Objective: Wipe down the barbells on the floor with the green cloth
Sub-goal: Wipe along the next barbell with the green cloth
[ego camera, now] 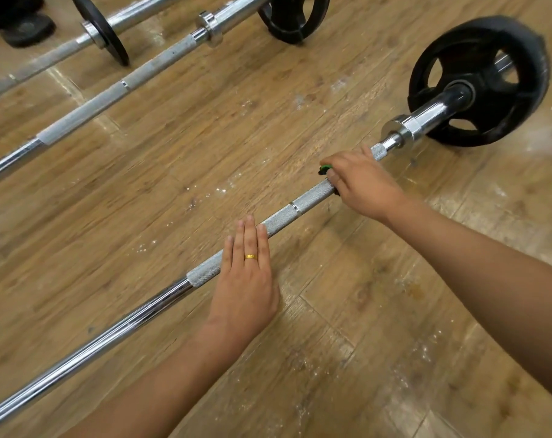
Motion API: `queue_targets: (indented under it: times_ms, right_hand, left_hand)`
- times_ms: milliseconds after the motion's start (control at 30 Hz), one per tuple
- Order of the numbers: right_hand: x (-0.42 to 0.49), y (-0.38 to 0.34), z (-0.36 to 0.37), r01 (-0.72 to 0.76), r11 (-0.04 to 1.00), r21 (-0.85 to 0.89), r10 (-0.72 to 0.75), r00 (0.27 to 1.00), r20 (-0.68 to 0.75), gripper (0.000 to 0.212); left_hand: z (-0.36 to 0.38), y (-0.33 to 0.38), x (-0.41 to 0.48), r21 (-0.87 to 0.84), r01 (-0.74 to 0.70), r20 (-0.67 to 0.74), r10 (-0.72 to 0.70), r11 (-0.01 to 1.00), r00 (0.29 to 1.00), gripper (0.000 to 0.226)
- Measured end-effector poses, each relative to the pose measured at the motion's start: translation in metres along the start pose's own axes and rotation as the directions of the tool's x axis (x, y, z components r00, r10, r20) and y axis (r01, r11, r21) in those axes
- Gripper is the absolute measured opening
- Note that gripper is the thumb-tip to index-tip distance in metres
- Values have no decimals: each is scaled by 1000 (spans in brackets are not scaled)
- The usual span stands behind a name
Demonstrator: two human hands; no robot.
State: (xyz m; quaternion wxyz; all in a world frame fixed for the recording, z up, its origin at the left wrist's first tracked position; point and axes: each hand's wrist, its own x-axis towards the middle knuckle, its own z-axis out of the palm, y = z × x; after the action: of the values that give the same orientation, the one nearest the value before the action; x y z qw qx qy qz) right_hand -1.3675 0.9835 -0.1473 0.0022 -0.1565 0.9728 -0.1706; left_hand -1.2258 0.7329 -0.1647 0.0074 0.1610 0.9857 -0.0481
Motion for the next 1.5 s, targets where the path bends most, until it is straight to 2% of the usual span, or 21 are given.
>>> queue_targets:
  times_ms: [67, 200, 233, 400, 633, 833, 1067, 1267, 1433, 1500]
  right_hand:
    - [-1, -4, 0, -40, 999, -22, 40, 999, -3, 34]
    - [-21, -20, 12, 107, 993, 41, -108, 994, 22, 36]
    - [-24, -17, 10, 104, 993, 50, -106, 994, 29, 38]
    - [-28, -9, 0, -60, 997, 40, 59, 998, 13, 36]
    - [-65, -39, 13, 56, 996, 65, -57, 998, 15, 33]
    - [-76, -21, 2, -106, 991, 80, 105, 994, 15, 33]
    - [-114, -31, -2, -12, 996, 83, 5, 997, 78, 34]
    - [-135, -17, -16, -129, 989, 77, 126, 991, 44, 35]
    - [-159, -46, -3, -8, 994, 108, -1, 996, 87, 32]
    - [-164, -44, -6, -4, 994, 111, -6, 996, 86, 32]
  left_hand:
    - [-2, 4, -3, -25, 1, 0, -1, 1000, 1000, 90]
    - [-6, 13, -10, -66, 11, -1, -11, 998, 1000, 89]
    - [-7, 15, -12, -72, 11, 13, -10, 997, 1000, 89]
    - [-11, 28, -24, -109, 24, 115, -11, 994, 993, 87]
    - [-26, 44, -42, -193, -6, 161, 38, 981, 986, 88]
    - [-20, 50, -58, -255, -44, 155, 85, 966, 984, 88]
    - [-25, 66, -80, -333, -70, 185, 138, 940, 973, 90]
    - [-32, 78, -98, -323, -127, 189, 195, 938, 962, 85]
    - [-32, 83, -100, -328, -151, 148, 209, 932, 967, 77]
    - [-34, 78, -94, -317, -165, 146, 220, 934, 964, 73]
